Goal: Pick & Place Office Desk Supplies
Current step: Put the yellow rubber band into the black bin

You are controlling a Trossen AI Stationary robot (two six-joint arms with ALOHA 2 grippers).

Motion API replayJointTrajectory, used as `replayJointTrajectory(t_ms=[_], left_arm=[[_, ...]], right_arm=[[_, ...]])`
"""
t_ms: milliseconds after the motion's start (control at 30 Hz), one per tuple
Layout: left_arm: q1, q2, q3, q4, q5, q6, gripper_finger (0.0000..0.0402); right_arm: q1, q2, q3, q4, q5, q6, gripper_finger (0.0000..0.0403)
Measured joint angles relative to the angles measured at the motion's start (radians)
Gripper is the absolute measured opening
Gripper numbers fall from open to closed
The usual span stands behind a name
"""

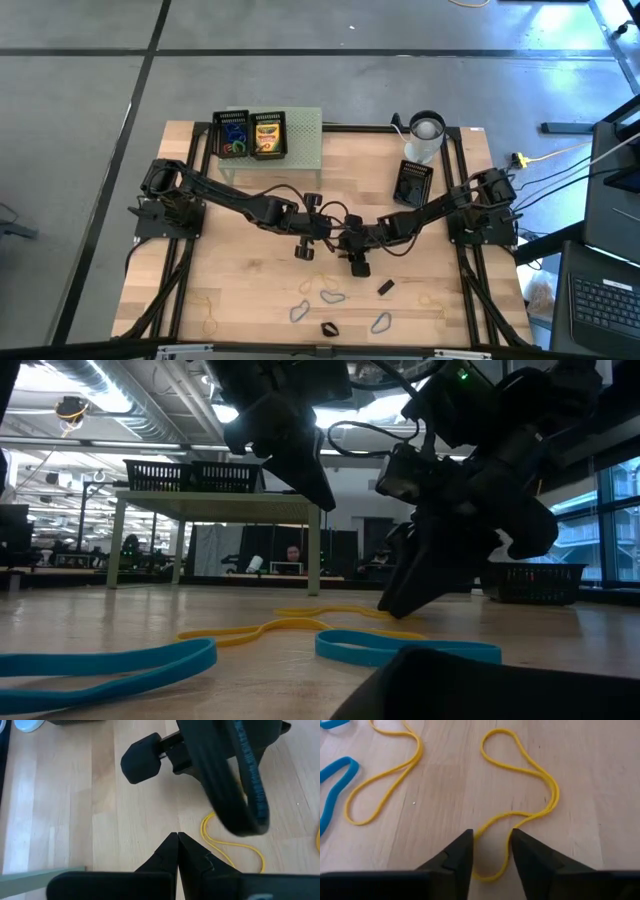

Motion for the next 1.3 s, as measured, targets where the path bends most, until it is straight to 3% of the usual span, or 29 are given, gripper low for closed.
replayJointTrajectory(t_ms=[433, 767, 933, 1300], left_arm=[[0.0, 0.0, 0.0, 0.0, 0.002, 0.003, 0.0004], [0.0, 0.0, 0.0, 0.0, 0.001, 0.003, 0.0004], [0.0, 0.0, 0.0, 0.001, 0.0, 0.001, 0.0004], [0.0, 0.0, 0.0, 0.006, 0.0, 0.0, 0.0004]], right_arm=[[0.001, 0.002, 0.001, 0.007, 0.003, 0.008, 0.0009], [-0.002, -0.013, -0.001, 0.007, -0.008, 0.012, 0.0002], [-0.019, -0.101, -0.012, -0.07, -0.007, 0.026, 0.0001], [-0.046, -0.283, -0.008, -0.058, 0.002, 0.014, 0.0]])
